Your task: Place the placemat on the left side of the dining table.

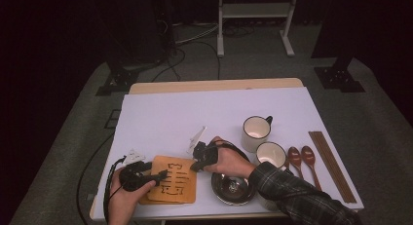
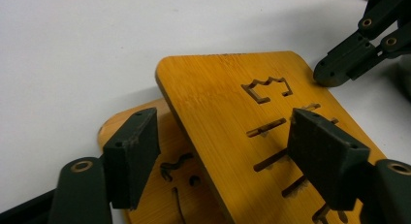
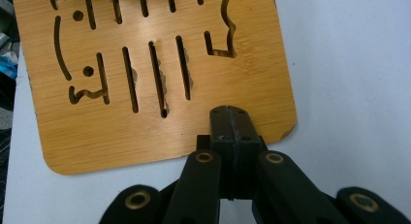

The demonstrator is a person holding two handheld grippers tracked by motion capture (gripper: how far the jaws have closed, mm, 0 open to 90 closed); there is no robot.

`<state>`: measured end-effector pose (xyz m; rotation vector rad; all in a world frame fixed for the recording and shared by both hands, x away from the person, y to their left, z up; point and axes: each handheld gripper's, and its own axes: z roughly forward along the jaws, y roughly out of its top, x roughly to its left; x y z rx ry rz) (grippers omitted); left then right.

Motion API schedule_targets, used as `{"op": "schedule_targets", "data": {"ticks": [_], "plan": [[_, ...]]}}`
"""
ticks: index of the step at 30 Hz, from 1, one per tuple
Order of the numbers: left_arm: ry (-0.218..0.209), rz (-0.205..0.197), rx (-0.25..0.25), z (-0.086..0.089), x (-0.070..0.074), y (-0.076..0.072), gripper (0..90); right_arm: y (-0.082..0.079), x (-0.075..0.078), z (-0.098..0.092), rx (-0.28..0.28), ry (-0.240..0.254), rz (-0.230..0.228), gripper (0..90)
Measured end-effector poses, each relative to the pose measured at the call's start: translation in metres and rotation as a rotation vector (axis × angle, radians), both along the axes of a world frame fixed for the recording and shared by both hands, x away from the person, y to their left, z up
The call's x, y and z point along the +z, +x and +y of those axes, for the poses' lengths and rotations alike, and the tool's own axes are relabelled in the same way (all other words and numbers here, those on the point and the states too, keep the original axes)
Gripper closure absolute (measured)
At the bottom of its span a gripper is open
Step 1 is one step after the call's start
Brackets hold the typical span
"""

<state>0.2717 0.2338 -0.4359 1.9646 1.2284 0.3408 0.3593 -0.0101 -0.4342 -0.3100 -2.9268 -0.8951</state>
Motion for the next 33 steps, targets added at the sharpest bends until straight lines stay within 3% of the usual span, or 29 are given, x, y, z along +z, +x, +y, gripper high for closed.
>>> {"op": "schedule_targets", "data": {"ticks": [21,24,33], "plan": [[-0.007,0.033,-0.047,-0.014,-0.007,0.005,18.5,0.000,0.000,0.000,0.003,-0.001,-0.002,89.6],[0.000,0.021,-0.050,-0.014,-0.004,0.004,20.4,-0.001,0.000,0.000,0.005,-0.002,-0.005,89.5],[-0.040,0.001,-0.074,-0.017,0.002,0.000,24.4,-0.001,0.000,0.000,0.003,-0.003,-0.005,89.5]]}}
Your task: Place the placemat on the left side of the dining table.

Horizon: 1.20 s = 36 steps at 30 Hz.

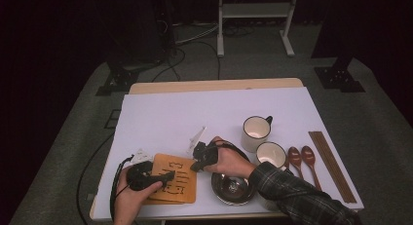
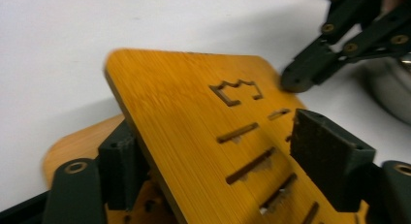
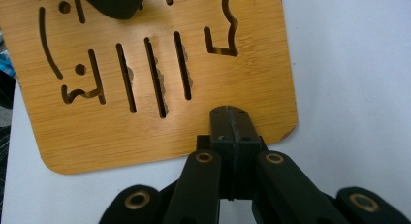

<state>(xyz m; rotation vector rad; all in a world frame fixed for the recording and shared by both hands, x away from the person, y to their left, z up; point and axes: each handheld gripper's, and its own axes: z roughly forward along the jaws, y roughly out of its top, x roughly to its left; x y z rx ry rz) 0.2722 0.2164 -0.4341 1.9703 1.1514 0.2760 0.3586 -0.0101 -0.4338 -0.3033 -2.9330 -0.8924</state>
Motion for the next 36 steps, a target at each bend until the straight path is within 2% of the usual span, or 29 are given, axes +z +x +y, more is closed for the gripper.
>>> {"op": "schedule_targets", "data": {"ticks": [4,8,12,17,19,22,29,36], "plan": [[-0.014,0.008,-0.022,-0.0058,0.0013,-0.0008,26.9,-0.0005,0.0002,0.0001,0.005,-0.004,-0.011,89.5],[0.000,0.007,-0.027,-0.0091,0.0013,-0.0007,28.0,-0.0007,0.0003,0.0001,0.006,-0.005,-0.013,89.5],[-0.007,0.013,-0.035,-0.0084,0.0022,-0.0003,32.4,-0.0011,0.0006,0.0002,0.005,-0.007,-0.012,89.4],[-0.011,0.029,-0.026,-0.0083,0.0019,0.0006,34.9,-0.0009,0.0005,0.0002,0.008,-0.006,-0.014,89.4],[0.003,0.035,-0.023,-0.0084,0.0017,0.0008,35.5,-0.0010,0.0005,0.0001,0.005,-0.007,-0.010,89.3],[0.005,0.031,-0.018,-0.0092,0.0025,0.0007,36.4,-0.0006,0.0002,0.0000,0.007,-0.005,-0.011,89.3],[-0.019,0.052,-0.004,-0.0075,0.0016,0.0017,38.0,0.0009,0.0007,-0.0012,-0.008,-0.013,0.000,84.9],[-0.018,0.055,-0.002,-0.0072,0.0014,0.0019,37.9,0.0051,0.0067,-0.0053,-0.021,0.048,0.017,78.7]]}}
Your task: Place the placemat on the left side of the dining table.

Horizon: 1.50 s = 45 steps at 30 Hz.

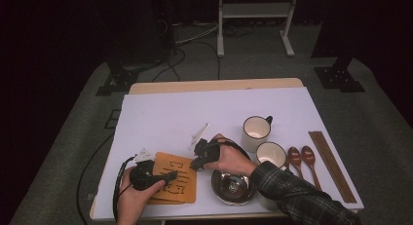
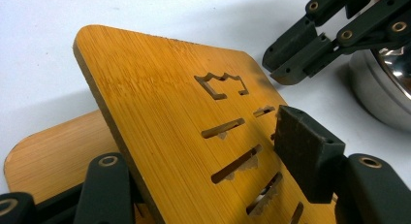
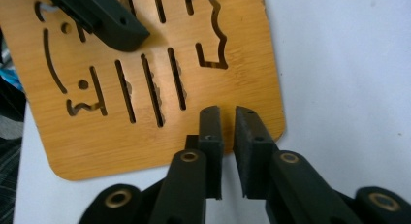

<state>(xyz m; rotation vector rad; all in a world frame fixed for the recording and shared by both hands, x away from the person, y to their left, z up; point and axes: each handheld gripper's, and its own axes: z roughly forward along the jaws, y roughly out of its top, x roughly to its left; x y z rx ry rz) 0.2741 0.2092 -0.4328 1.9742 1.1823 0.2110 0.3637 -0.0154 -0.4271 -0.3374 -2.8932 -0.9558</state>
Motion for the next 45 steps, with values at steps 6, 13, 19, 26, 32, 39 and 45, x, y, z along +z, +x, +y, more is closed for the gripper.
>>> {"op": "schedule_targets", "data": {"ticks": [6,13,19,26,32,39,45], "plan": [[0.000,0.003,0.003,0.000,0.000,0.000,37.8,0.000,0.006,-0.002,-0.002,0.025,-0.011,69.5],[-0.008,0.009,0.007,0.000,-0.001,0.001,37.8,0.002,0.015,-0.006,-0.016,0.061,-0.018,61.6],[-0.012,0.019,0.020,0.001,-0.001,0.000,37.6,0.001,0.023,-0.010,-0.033,0.065,-0.020,55.7],[-0.015,0.026,0.024,0.001,-0.002,0.000,37.5,0.001,0.034,-0.013,-0.042,0.055,-0.010,49.8],[-0.019,0.027,0.021,0.002,-0.002,0.001,37.5,0.001,0.040,-0.018,-0.060,0.051,-0.014,47.8],[-0.024,0.029,0.023,0.002,-0.003,0.001,37.5,0.002,0.046,-0.026,-0.068,0.055,-0.021,47.7],[-0.024,0.029,0.023,0.002,-0.003,0.001,37.5,0.007,0.052,-0.036,-0.073,0.069,-0.029,47.5]]}}
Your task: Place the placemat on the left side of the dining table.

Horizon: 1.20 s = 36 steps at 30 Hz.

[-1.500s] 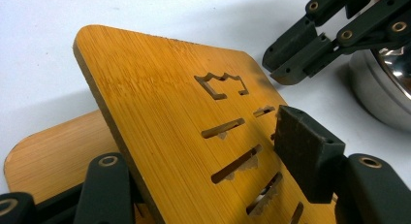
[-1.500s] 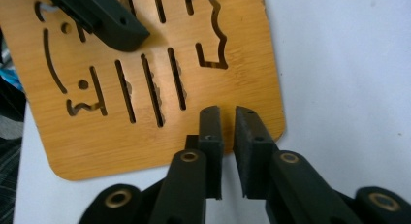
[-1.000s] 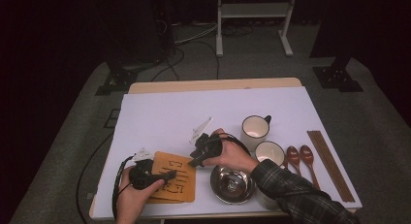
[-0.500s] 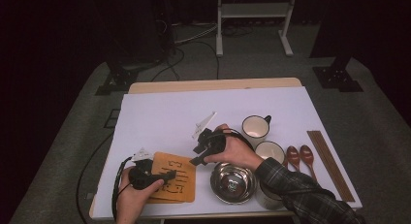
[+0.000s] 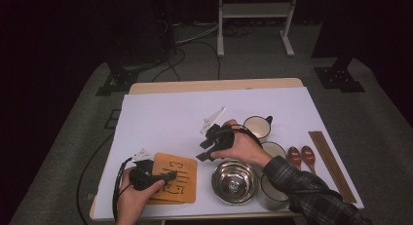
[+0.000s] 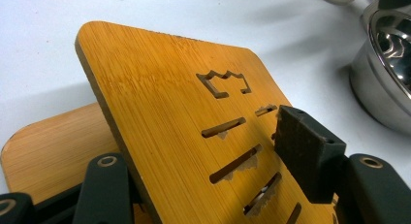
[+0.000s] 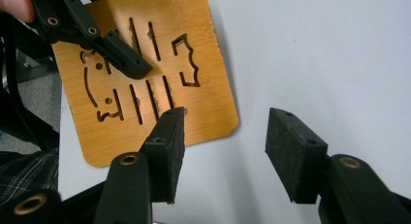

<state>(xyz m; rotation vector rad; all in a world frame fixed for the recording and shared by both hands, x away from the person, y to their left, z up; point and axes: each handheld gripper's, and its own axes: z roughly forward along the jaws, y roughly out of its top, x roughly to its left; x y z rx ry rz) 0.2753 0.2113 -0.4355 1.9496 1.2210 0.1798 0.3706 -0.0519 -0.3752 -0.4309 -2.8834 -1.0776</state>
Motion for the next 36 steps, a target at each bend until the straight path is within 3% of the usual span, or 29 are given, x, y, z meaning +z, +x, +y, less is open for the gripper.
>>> {"op": "schedule_targets", "data": {"ticks": [12,36], "plan": [[-0.004,0.005,0.001,0.001,-0.001,0.000,37.5,0.012,0.007,-0.020,-0.027,-0.008,-0.020,46.1],[-0.005,0.013,-0.001,0.002,-0.001,0.001,37.7,0.039,0.014,-0.066,-0.128,0.036,-0.058,46.6]]}}
